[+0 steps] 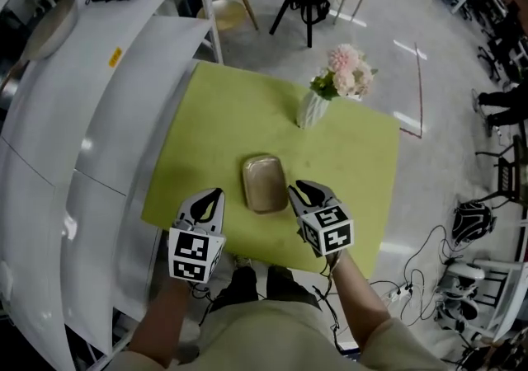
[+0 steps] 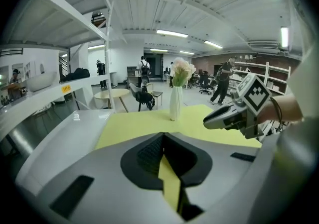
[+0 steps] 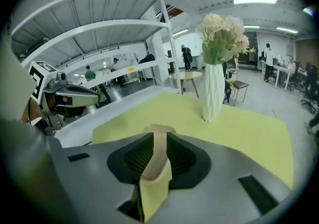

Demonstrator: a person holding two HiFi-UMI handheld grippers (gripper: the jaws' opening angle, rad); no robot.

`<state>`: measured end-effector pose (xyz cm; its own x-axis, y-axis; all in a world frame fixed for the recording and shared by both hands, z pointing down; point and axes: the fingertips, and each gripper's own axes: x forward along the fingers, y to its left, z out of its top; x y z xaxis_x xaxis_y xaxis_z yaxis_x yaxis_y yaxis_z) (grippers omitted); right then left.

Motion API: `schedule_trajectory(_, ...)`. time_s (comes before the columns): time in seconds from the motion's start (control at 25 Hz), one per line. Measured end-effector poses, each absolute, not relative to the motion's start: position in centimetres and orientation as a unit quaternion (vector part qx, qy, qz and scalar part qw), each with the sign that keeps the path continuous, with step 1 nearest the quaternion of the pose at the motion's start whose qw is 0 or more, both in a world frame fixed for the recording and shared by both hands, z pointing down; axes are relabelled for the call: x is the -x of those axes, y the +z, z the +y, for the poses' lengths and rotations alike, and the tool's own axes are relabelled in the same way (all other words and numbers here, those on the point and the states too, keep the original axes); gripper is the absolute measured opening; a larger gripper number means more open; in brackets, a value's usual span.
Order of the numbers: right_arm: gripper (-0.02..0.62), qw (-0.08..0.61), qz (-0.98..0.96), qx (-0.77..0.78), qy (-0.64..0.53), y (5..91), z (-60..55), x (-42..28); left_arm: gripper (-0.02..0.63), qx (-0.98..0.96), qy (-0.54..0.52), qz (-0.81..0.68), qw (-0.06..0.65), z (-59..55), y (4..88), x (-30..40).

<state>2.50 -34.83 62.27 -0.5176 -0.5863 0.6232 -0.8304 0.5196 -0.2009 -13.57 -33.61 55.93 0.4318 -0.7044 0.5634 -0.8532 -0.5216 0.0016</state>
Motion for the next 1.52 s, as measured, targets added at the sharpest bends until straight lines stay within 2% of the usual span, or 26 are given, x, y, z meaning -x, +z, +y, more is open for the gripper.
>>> schedule_trajectory(0.36,0.098,0.287,-0.799,-0.419,0.321,70.4,-34.2,-2.8,0.005,-0.827,0.280,-0.452,0.185,-32.7,60.0,13.3)
schedule_trajectory(0.52,0.098,0.280,-0.789,-0.419,0.352,71.8,-34.1,-2.6,0.005,-0.821,0.291,-0.452,0.191,-32.3,60.8,13.9)
schedule_trajectory(0.84,0.025,0.267,-0.781,-0.429,0.367,71.8,-34.5,-2.8,0.005,-0.816,0.290,-0.463,0.191,-32.5,60.6,14.6)
schedule_trajectory(1.16,0.023,0.216,-0.801,-0.454,0.325,65.0,-35.6,-3.7,0.006,-0.821,0.267,-0.480,0.155,-32.8,56.7,14.8)
schedule_trajectory(1.52,0.023,0.105,-0.833,-0.484,0.247,49.8,-35.5,-5.0,0.005,-0.824,0.230,-0.515,0.043,-33.1,46.4,15.4)
